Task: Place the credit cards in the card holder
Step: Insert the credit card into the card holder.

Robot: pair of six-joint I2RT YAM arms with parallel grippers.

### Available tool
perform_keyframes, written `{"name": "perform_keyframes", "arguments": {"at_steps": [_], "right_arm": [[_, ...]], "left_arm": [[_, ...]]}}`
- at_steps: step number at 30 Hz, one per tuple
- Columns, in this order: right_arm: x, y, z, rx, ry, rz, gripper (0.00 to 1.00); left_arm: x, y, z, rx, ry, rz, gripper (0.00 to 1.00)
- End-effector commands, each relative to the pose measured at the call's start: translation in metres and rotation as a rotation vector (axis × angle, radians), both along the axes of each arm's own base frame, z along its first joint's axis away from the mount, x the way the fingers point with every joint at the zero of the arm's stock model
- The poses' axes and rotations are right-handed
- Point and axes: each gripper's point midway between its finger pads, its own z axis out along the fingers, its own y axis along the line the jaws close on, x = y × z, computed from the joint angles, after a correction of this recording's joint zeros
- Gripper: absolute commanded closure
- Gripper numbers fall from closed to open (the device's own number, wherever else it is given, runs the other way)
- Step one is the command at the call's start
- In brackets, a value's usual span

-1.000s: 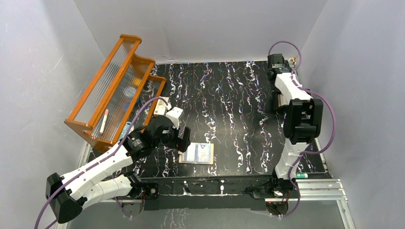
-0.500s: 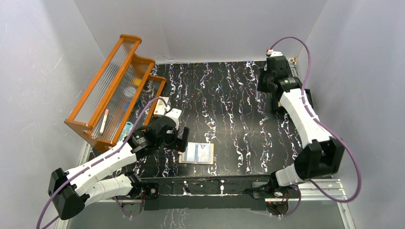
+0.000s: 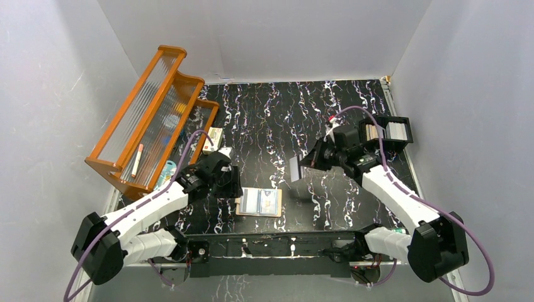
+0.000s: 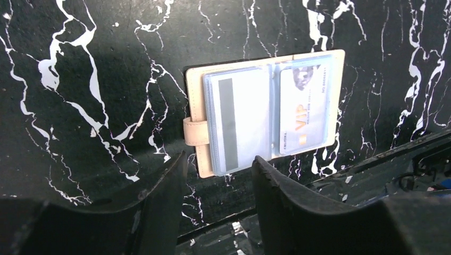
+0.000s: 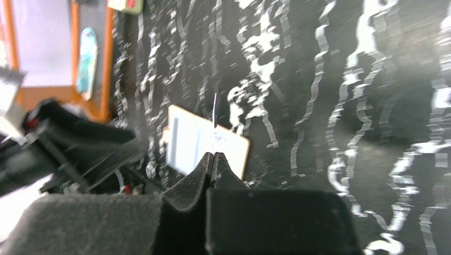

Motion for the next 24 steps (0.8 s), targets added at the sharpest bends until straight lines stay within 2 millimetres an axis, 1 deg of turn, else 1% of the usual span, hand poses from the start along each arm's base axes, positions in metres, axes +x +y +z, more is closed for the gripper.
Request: {"name": "perform_keyframes", "arguments": {"at_steps": [1,3,5,7,9,11,15,17,21,24], "right_arm": [[-0.014,0.048,0.040,0.229,-0.072,0.084,1.00],[-0.024,0.059,0.034,0.258,-0.045,0.088,1.00],[-0.036,0.073,0.028,0.303,-0.025,0.101,1.00],[-0.044,0.084,0.017,0.321,-0.011,0.106,1.00],[-0.049,0.094,0.010,0.323,-0.004,0.110,1.00],[-0.053,0.104,0.002,0.323,0.005,0.109,1.00],[-0.063,0.124,-0.010,0.312,0.006,0.132,1.00],[-0.064,0.126,-0.020,0.289,0.018,0.135,1.00],[-0.063,0.116,-0.039,0.255,0.014,0.092,1.00],[-0.064,0.113,-0.050,0.238,0.025,0.088,1.00]], "left_arm": [[-0.001,-0.006,-0.008,-0.104,0.087,0.041,0.58],[0.001,-0.002,-0.015,-0.112,0.107,0.059,0.63],[0.001,0.002,-0.024,-0.102,0.120,0.069,0.64],[-0.001,0.007,-0.034,-0.082,0.142,0.081,0.59],[-0.002,0.009,-0.043,-0.070,0.159,0.086,0.57],[-0.002,0.007,-0.050,-0.084,0.166,0.074,0.58],[-0.008,-0.004,-0.060,-0.127,0.205,0.031,0.63],[-0.012,-0.006,-0.064,-0.127,0.234,0.020,0.66],[-0.021,-0.011,-0.067,-0.151,0.284,-0.004,0.76],[-0.027,-0.010,-0.067,-0.169,0.309,0.018,0.79]]}}
